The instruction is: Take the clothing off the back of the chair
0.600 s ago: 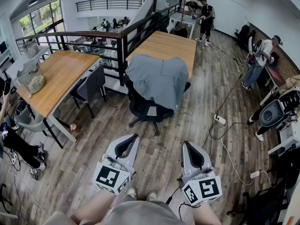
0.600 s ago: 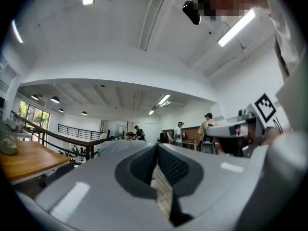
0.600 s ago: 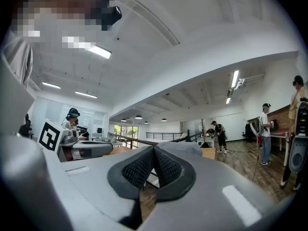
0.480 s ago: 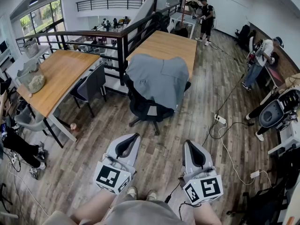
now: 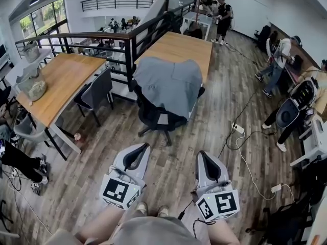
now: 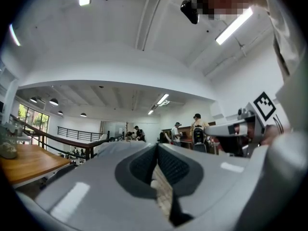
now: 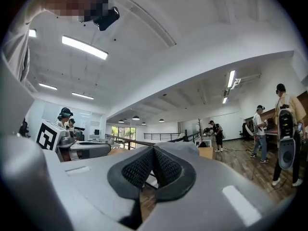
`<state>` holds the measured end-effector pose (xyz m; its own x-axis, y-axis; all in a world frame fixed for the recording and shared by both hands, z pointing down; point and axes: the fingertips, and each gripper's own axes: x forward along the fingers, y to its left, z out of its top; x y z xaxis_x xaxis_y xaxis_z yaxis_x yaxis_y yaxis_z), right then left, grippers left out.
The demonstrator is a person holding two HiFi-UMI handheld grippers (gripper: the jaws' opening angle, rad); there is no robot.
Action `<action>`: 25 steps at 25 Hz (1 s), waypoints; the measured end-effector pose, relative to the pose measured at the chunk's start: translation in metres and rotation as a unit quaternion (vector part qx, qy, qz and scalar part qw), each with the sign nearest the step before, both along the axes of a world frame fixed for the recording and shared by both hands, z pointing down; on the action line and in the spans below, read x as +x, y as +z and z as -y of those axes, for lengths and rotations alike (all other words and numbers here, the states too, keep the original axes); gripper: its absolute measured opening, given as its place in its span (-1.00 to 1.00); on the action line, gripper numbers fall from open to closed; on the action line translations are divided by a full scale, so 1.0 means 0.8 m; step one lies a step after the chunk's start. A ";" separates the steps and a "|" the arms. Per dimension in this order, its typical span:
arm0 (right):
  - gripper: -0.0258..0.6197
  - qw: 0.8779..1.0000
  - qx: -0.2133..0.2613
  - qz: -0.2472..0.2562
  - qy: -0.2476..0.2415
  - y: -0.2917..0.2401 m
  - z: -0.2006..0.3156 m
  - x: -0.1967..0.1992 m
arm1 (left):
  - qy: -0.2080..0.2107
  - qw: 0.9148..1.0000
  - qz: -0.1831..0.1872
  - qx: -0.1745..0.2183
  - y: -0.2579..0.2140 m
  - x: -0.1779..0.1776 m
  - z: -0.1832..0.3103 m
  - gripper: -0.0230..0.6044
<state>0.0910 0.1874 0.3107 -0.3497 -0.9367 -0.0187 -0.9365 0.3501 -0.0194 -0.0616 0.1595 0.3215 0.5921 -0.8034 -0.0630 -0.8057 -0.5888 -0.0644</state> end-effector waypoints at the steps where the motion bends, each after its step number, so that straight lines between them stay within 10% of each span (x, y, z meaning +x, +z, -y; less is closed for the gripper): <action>1: -0.92 1.000 -0.001 0.000 -0.001 0.001 0.002 0.000 | 0.000 1.000 0.001 0.000 0.001 0.002 0.001 -0.94; 25: -0.92 0.999 -0.003 0.000 -0.033 0.016 0.058 0.062 | -0.039 0.999 0.009 -0.006 0.017 0.061 0.035 -0.94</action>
<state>0.1407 0.1411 0.3237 -0.4104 -0.9118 -0.0132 -0.9115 0.4106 -0.0225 -0.0126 0.1319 0.3351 0.5282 -0.8480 -0.0432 -0.8482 -0.5247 -0.0720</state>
